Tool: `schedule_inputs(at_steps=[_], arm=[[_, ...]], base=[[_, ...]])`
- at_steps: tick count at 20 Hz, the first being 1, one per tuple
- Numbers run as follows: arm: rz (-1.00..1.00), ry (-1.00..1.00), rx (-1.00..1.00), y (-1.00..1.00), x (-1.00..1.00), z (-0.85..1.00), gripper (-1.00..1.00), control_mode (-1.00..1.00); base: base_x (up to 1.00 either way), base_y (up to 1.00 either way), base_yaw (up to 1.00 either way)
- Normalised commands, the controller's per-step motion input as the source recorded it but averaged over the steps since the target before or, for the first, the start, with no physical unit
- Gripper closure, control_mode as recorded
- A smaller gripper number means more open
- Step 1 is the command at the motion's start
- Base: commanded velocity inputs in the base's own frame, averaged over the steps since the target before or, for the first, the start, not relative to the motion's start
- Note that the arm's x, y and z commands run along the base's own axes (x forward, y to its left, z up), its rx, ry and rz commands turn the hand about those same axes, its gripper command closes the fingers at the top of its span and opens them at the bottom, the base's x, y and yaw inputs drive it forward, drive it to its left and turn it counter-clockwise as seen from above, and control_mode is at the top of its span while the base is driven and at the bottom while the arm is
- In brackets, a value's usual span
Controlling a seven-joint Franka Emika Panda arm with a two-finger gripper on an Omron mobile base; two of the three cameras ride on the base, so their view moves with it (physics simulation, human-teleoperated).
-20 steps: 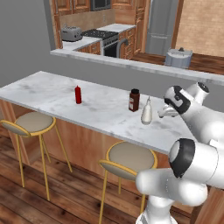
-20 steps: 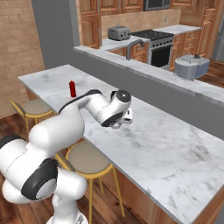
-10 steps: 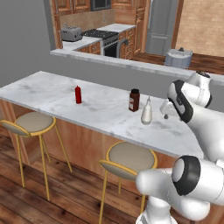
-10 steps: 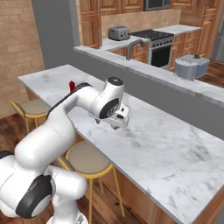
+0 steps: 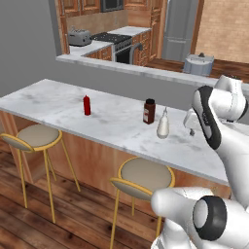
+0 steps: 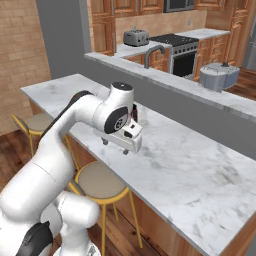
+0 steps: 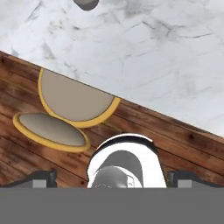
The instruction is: Move the oil and vinegar bottle and shaker from the cabinet to the dining counter.
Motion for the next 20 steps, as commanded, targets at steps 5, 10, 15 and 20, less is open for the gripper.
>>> schedule_inputs(at_steps=[5, 10, 15, 20], arm=[[-0.04, 0.00, -0.22, 0.21, -0.61, 0.17, -1.00, -1.00], [-0.01, -0.04, -0.28, 0.20, -0.51, 0.16, -1.00, -1.00], [0.00, -0.01, -0.22, 0.17, -0.41, 0.21, -1.00, -1.00], [-0.01, 0.00, -0.11, 0.11, -0.42, 0.23, -1.00, -1.00]], base=[[0.00, 0.00, 0.00], [0.00, 0.00, 0.00], [0.00, 0.00, 0.00], [0.00, 0.00, 0.00]])
